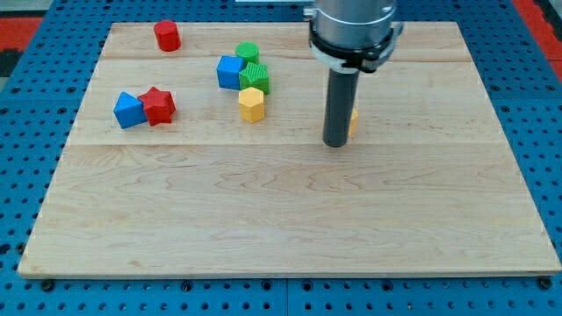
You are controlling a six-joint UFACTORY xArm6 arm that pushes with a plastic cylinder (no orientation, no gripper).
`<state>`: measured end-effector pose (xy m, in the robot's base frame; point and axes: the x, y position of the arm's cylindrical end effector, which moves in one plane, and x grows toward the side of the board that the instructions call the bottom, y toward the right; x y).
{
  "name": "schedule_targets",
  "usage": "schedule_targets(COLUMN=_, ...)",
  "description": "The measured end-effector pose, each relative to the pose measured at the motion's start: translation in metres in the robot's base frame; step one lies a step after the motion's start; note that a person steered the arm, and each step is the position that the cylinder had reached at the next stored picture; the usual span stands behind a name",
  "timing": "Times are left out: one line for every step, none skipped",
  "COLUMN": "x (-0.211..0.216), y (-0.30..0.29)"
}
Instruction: Push the yellow heart to the top center
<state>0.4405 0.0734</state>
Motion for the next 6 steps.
schedule_targets(x=0.02, y=0.0)
schedule_targets(x=0.041, y=0.002)
schedule_targets(x=-0.004, y=0.002)
schedule_targets(x=-0.04, y=0.022)
schedule_targets(x=-0.091, y=0.021)
schedule_targets(x=-0.139, y=0.003)
